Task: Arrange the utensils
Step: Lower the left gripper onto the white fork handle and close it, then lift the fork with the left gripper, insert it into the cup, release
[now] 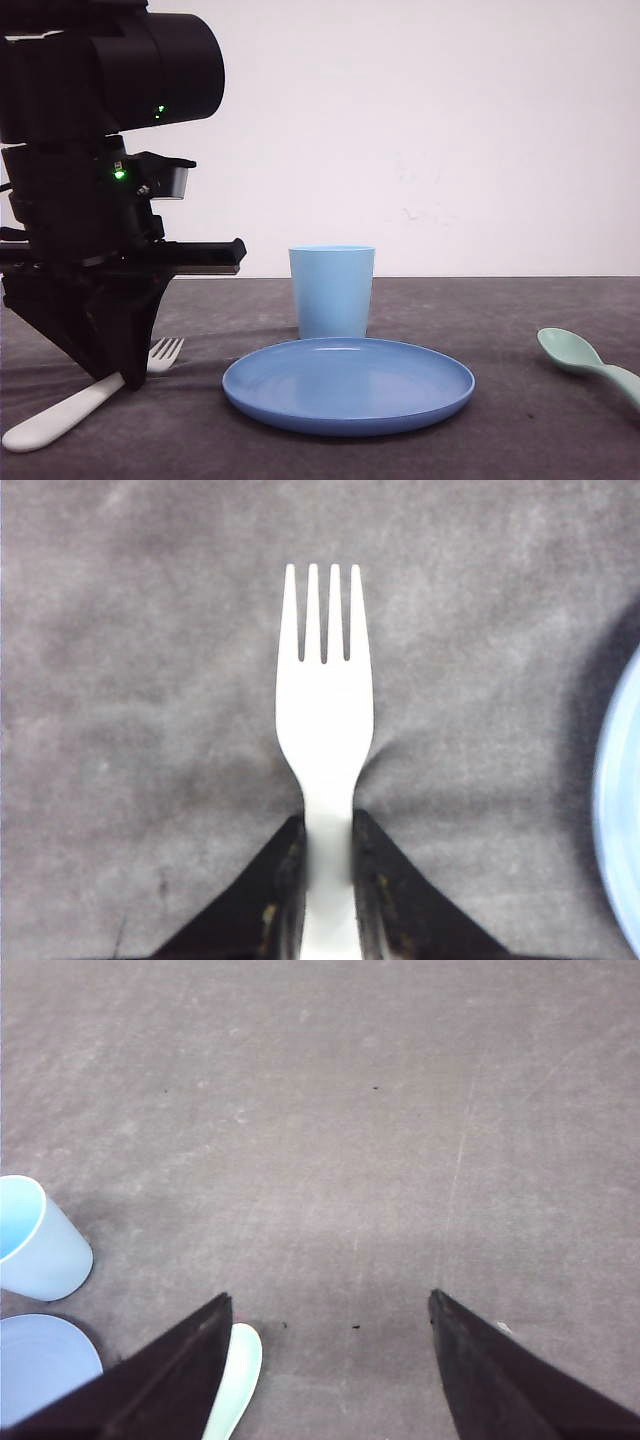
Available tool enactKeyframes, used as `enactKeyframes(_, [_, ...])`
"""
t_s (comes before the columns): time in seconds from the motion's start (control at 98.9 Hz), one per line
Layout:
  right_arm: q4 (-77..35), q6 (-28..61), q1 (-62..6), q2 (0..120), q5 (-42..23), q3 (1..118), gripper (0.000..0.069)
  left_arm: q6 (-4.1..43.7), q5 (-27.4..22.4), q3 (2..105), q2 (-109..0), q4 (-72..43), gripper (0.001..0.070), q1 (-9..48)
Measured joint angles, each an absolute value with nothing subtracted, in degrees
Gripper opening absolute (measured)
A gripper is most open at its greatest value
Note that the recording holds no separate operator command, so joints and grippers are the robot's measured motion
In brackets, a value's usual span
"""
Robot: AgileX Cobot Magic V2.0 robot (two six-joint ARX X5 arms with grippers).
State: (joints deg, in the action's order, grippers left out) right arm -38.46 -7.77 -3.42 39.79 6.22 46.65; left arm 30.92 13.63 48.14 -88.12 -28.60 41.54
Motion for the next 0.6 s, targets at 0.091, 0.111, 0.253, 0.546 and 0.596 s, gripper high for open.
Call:
enactKeyframes(0.091, [-38.48,-7.77,-3.44,39.79,6.22,46.65,0.0389,30.87,14.06,48.14,-88.12,-28.32,0.0046,41.54])
enactKeyframes(0.111, [-38.48,-7.77,-3.42,39.79,6.22,46.65,0.0389,30.85,14.33,48.12,-88.09,-28.10,0.0046,41.54])
enactKeyframes(0.253, [-38.50,-7.77,-3.42,39.79,6.22,46.65,0.0389,30.30,16.56,47.77,-84.42,-25.91,0.0046,41.32])
enactKeyframes(0.546, [-38.30,-7.77,-3.42,39.79,6.22,46.65,0.0389,22.52,17.26,47.77,-67.94,-3.27,0.0046,41.32])
enactKeyframes(0.596, [-38.09,-7.77,-3.42,39.79,6.22,46.65,0.0389,20.58,17.30,47.79,-67.66,1.50,0.0046,41.32])
